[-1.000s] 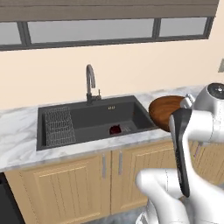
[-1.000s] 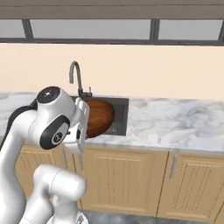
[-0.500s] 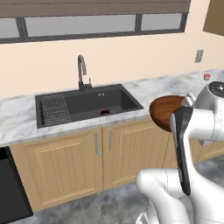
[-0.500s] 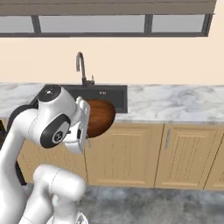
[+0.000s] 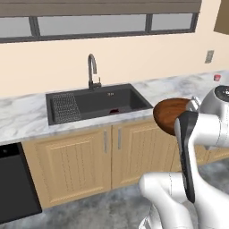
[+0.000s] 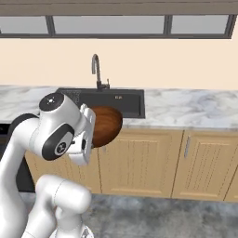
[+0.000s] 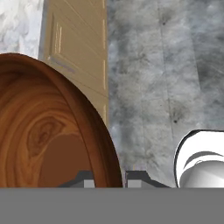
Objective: Pick the mug and place it in the sink. Pick the bowl and place it in the open cabinet and then close the cabinet.
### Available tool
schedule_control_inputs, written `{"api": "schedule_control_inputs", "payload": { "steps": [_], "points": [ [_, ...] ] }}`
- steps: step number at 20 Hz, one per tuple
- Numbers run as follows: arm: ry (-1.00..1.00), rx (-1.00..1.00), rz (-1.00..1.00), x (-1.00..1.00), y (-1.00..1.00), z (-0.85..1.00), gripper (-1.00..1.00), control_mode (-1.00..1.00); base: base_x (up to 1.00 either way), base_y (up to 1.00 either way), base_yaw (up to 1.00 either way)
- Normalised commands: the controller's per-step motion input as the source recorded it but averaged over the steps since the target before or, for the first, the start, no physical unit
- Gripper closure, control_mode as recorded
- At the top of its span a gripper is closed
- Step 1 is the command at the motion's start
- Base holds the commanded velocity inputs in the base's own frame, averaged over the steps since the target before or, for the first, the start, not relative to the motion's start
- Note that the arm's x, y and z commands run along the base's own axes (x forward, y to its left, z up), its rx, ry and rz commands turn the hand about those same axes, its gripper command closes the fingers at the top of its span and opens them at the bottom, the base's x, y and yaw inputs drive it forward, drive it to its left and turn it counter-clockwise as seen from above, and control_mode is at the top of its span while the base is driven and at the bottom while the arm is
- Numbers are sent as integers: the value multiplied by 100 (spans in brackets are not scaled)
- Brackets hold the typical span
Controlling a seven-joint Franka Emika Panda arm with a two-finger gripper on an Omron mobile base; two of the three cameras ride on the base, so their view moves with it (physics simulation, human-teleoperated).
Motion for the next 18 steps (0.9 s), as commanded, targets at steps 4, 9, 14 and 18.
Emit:
{"api": "schedule_control_inputs", "payload": {
  "steps": [4, 9, 14, 18],
  "points": [
    [0, 0, 0, 0, 0, 0, 100, 100, -21, 100, 2],
    [0, 0, 0, 0, 0, 0, 100, 100, 27, 100, 1],
    [0, 0, 0, 0, 0, 0, 100, 100, 13, 100, -2],
    [0, 0, 0, 0, 0, 0, 100, 100, -36, 100, -7]
  ]
}}
